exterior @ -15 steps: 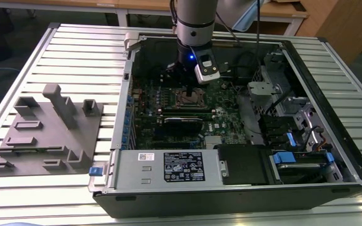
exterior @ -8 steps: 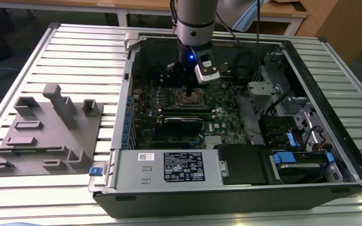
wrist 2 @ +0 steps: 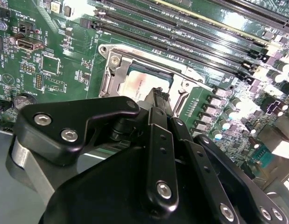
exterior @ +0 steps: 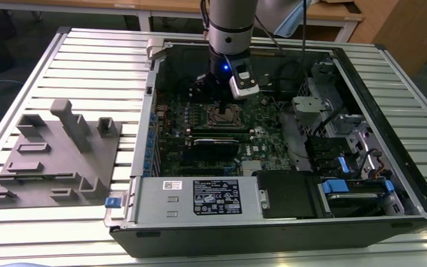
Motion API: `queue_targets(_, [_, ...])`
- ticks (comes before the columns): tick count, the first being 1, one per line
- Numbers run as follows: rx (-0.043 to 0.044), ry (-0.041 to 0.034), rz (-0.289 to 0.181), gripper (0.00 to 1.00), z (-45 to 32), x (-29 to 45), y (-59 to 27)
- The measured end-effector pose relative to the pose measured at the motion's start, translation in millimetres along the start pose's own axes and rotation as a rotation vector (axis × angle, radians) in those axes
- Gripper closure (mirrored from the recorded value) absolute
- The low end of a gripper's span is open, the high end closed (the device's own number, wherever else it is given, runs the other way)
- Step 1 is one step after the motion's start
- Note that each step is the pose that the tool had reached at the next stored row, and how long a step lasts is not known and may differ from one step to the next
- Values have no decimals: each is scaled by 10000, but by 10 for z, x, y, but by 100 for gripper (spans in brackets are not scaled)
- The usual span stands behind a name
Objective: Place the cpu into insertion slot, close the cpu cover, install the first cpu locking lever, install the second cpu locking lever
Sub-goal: 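Install the second cpu locking lever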
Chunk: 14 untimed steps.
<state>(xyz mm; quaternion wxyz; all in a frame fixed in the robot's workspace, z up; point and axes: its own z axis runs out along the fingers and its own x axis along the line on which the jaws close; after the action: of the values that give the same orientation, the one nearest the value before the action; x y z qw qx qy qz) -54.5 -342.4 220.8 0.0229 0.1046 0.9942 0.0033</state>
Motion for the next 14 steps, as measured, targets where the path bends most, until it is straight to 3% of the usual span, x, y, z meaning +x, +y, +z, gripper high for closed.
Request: queue_targets(14, [23,106,0,89,0,0,0])
